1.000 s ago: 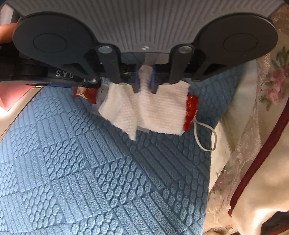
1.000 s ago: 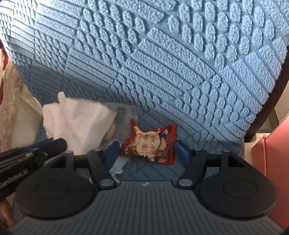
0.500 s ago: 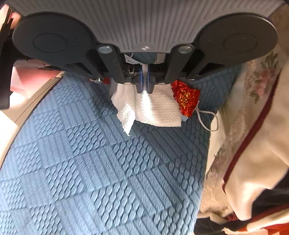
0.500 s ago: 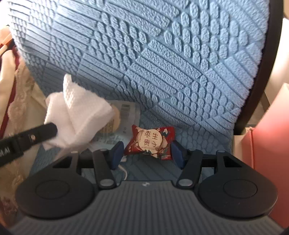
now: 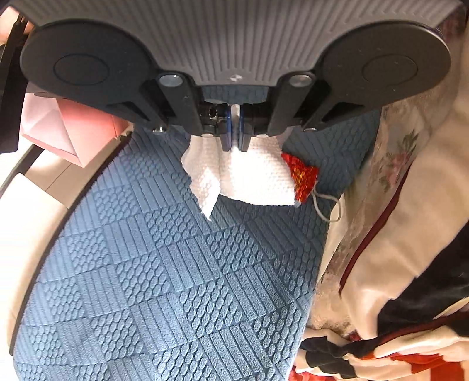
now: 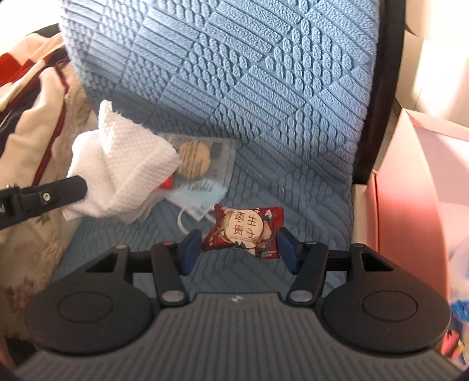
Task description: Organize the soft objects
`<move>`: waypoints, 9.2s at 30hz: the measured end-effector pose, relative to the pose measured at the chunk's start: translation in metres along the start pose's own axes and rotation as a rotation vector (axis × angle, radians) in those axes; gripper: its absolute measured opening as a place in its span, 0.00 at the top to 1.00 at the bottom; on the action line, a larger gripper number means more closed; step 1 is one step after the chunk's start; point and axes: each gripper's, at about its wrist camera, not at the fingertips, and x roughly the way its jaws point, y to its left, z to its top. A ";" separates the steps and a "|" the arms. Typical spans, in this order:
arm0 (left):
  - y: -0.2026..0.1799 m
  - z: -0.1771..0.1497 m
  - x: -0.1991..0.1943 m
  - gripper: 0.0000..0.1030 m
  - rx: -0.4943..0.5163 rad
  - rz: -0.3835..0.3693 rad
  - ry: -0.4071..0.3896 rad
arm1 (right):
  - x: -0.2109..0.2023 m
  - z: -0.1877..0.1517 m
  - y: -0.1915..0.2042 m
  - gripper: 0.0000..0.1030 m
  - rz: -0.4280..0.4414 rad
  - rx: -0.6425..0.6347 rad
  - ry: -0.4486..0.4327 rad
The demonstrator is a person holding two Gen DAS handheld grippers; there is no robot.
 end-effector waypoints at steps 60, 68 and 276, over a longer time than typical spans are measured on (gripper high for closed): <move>-0.044 -0.084 -0.127 0.94 0.080 -0.051 0.054 | -0.148 -0.107 0.008 0.66 0.007 -0.035 -0.112; -0.030 -0.091 -0.124 0.94 0.072 -0.027 0.077 | -0.143 -0.121 0.029 0.66 0.016 -0.066 -0.079; -0.005 -0.063 -0.125 0.94 -0.036 -0.005 0.094 | -0.093 -0.099 0.038 0.77 -0.019 -0.158 -0.084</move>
